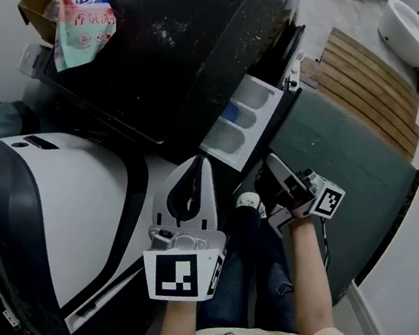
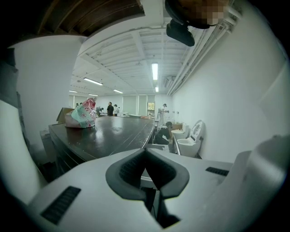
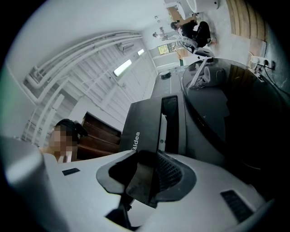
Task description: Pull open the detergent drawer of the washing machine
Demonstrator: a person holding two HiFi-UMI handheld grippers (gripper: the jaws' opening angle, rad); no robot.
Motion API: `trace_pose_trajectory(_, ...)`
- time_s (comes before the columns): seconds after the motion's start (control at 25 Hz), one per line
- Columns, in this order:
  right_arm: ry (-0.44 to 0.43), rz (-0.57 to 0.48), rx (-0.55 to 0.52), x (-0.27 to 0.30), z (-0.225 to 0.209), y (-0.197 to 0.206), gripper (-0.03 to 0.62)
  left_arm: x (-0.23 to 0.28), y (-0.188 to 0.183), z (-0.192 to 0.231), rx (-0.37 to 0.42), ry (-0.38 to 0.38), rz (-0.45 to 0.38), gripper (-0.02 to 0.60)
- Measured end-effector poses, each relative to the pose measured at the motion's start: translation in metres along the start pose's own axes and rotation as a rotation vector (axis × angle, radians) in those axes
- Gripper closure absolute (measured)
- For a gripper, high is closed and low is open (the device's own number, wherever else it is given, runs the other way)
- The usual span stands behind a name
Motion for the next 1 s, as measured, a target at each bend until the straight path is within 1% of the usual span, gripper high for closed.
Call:
trace_pose_trajectory(0.48,-0.004,0.018,-0.001,-0.002,0.0,0.0001,0.459,0.0011,-0.0012,-0.0093,-0.008,0.02,-0.006,0.568)
trace_pose_trajectory(1.0,0.005,0.034,0.004,-0.0054,-0.0005,-0.0004,0.459,0.0032,-0.0025,-0.0054,-0.007,0.004,-0.007,0.568)
Point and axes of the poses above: the fingertips, and each gripper's own axes: x forward along the fingers, z to its left, y out of its underside, the point moved 1 cm from there along -x, backward along the fingers, and after that the axes turned 15 degrees about x, right-handed, at the moved point
